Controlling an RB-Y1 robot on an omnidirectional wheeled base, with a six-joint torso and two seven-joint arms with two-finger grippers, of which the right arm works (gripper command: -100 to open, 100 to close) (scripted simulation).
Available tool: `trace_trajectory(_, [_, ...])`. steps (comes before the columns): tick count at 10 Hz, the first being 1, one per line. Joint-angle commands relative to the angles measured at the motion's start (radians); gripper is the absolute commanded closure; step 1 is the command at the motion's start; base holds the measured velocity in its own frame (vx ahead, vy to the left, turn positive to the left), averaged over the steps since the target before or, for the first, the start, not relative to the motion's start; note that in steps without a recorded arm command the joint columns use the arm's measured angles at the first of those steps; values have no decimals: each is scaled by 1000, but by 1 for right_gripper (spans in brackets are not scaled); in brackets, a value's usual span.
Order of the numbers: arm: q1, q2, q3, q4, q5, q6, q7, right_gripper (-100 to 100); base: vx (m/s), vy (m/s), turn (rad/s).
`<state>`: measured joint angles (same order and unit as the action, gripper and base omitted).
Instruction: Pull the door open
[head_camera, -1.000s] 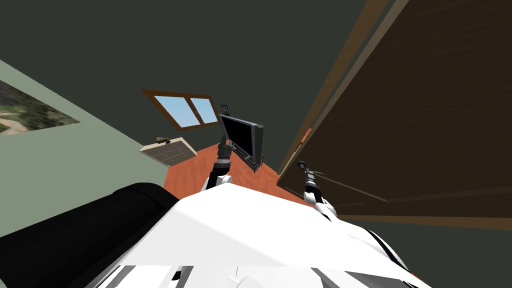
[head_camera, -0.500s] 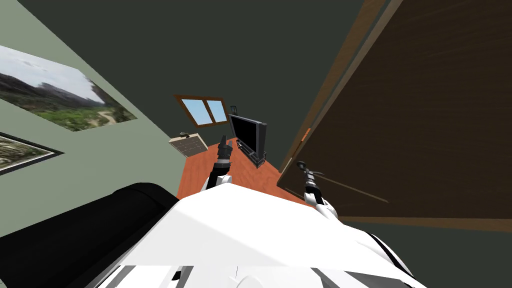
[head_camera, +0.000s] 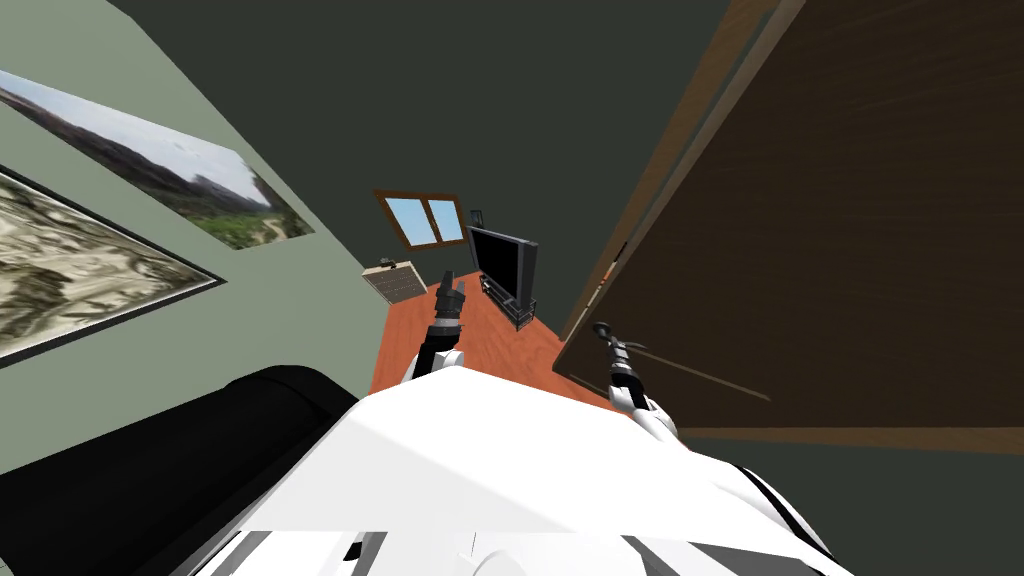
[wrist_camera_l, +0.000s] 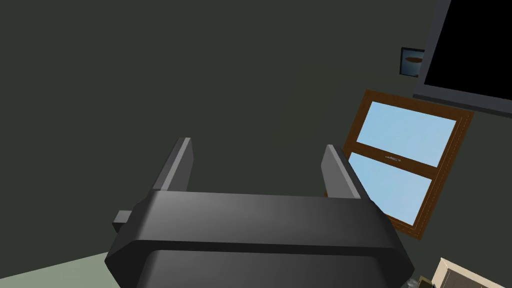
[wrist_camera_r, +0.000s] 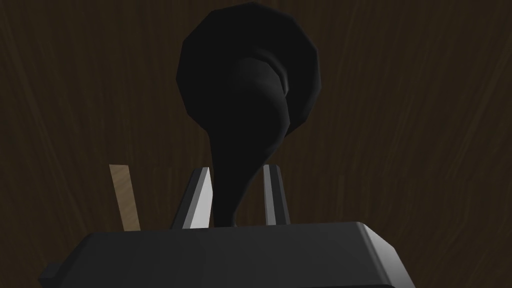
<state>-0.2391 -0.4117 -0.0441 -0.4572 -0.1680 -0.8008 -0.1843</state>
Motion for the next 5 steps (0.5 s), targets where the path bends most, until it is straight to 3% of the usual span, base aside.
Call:
trace_trajectory(1, [6,-4,16,-3,10,-12,-15,100,-195,-63,71])
trace_trajectory(5, [22,-25,64,-14,36,-40,-67,100,-237,-67,102])
